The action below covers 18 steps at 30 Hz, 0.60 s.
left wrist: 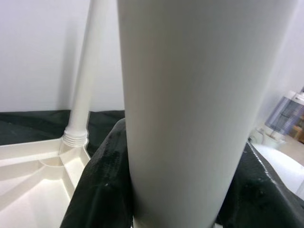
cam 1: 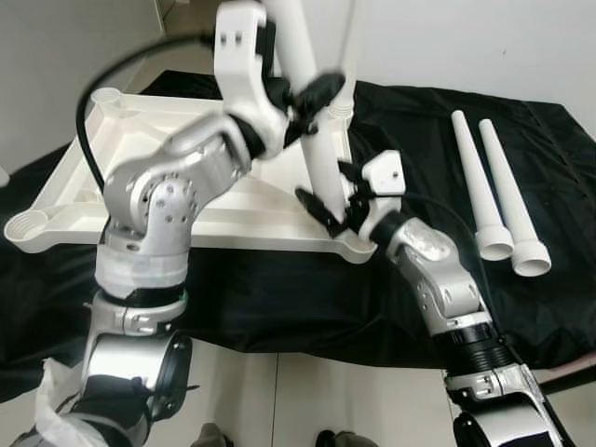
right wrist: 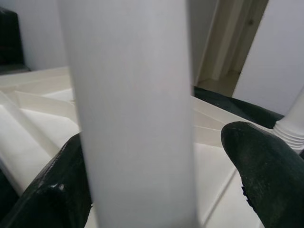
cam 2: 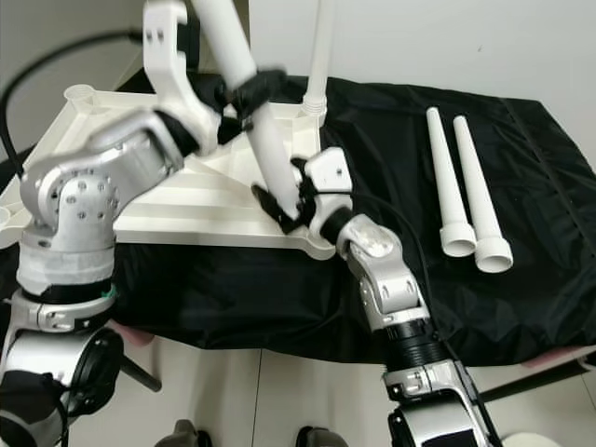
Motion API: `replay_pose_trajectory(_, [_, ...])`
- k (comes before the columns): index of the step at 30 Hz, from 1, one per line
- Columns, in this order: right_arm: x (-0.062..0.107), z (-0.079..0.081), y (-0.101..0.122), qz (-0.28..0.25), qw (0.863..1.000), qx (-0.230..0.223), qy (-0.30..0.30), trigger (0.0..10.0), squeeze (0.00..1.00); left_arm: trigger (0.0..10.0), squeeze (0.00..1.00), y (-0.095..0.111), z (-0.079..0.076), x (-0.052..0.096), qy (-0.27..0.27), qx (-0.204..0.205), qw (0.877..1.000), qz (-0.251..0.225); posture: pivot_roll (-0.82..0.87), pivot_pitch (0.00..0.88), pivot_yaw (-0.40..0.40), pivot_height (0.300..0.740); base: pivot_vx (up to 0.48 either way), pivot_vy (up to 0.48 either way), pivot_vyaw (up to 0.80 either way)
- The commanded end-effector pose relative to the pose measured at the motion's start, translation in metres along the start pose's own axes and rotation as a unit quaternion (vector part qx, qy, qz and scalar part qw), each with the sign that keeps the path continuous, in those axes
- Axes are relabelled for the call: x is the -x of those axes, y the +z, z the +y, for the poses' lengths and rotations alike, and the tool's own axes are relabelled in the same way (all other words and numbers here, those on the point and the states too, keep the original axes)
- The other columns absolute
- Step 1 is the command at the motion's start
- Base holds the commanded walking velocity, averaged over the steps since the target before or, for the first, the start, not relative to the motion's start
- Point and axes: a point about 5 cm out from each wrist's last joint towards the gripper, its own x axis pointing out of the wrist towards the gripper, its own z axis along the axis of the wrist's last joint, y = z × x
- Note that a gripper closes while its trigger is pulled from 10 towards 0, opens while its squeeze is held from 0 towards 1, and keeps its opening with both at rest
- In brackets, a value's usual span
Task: Building children table
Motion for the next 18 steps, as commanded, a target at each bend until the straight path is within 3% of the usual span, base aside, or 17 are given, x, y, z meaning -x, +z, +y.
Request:
replay_pose_trajectory(1, [-0.005,0.004,-0.008,0.019,1.0,0.012,-0.006,10.0,0.0,10.0,0.0,0.006,-0.01,-0.008,-0.018,-0.004,1.0,-0.014,-0.02,0.094,0.01,0.74,0.0,0.0,0.0])
replay_pose_trajectory(3, [-0.005,0.004,-0.008,0.019,1.0,0.012,-0.006,10.0,0.0,10.0,0.0,0.006,-0.01,-0.008,-0.018,-0.004,1.0,-0.014,-0.02,0.094,0.01,0.74,0.0,0.0,0.0])
replay_pose_trajectory(5, [-0.013,0.003,-0.004,0.016,0.998,0.049,-0.026,10.0,0.0,10.0,0.0,0.001,-0.012,-0.015,-0.006,-0.017,1.0,-0.008,-0.02,0.098,0.014,0.74,0.0,0.0,0.0])
replay_pose_trajectory(8, [-0.018,0.002,-0.003,0.019,0.997,0.068,-0.04,10.0,0.0,10.0,0.0,-0.001,-0.013,-0.018,0.004,-0.03,1.0,-0.005,-0.02,0.097,0.013,0.74,0.0,0.0,0.0])
replay_pose_trajectory(15, [-0.024,0.003,-0.005,0.029,0.995,0.068,-0.073,10.0,0.0,10.0,0.0,-0.003,-0.018,-0.025,0.015,-0.054,0.998,-0.004,-0.02,0.089,0.009,0.74,0.0,0.0,0.0])
replay_pose_trajectory(18, [-0.03,0.006,-0.006,0.034,0.991,0.062,-0.115,10.0,0.0,10.0,0.0,-0.005,-0.024,-0.031,0.02,-0.092,0.996,0.0,-0.02,0.078,0.014,0.74,0.0,0.0,0.0])
